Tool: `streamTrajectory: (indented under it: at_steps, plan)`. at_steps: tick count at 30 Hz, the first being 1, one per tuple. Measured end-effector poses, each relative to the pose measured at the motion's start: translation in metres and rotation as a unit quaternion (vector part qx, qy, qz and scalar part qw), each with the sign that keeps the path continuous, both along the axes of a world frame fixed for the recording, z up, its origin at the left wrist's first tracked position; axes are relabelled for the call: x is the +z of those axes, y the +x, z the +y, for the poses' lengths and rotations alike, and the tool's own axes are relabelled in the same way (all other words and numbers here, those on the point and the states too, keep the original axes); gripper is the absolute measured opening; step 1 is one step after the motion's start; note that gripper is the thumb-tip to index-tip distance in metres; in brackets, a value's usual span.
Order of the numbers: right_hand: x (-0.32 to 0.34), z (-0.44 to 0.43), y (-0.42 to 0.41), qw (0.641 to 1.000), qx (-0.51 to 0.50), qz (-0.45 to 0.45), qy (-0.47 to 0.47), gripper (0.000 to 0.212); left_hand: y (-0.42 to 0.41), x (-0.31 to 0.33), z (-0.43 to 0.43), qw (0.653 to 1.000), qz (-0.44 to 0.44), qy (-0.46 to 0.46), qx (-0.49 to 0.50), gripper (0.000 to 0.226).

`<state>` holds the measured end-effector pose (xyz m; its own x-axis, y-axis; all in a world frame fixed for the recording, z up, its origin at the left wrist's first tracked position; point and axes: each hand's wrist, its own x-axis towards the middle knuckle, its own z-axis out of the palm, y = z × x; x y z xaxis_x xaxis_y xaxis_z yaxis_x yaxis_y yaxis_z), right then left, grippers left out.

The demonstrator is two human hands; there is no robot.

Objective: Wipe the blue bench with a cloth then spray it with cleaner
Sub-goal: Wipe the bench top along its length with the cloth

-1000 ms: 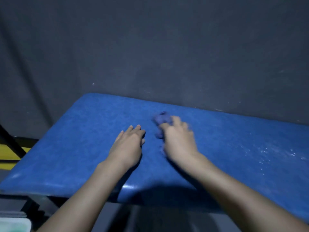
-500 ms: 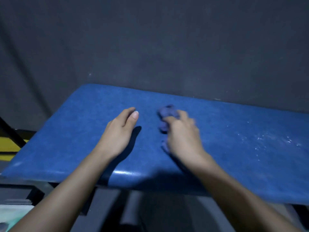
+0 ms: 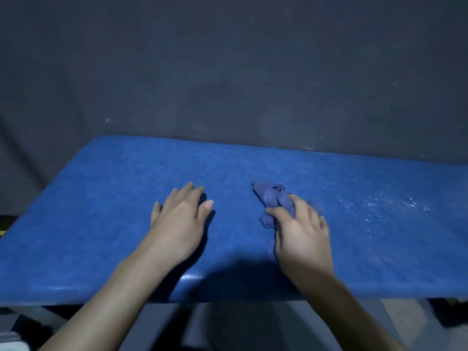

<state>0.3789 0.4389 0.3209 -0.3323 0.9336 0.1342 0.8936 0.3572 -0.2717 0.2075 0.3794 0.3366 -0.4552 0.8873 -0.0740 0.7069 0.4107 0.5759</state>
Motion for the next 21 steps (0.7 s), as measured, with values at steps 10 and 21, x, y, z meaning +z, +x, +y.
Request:
streamTrajectory:
  at_steps: [10, 21]
  plan:
    - [-0.018, -0.015, 0.018, 0.993, 0.032, 0.030, 0.113, 0.030, 0.051, 0.010, 0.045, 0.993, -0.027, 0.088, -0.067, 0.047]
    - [0.000, 0.072, 0.132, 0.958, -0.280, 0.035, 0.044, 0.037, 0.122, -0.005, 0.079, 0.935, 0.162, -0.139, -0.285, 0.063]
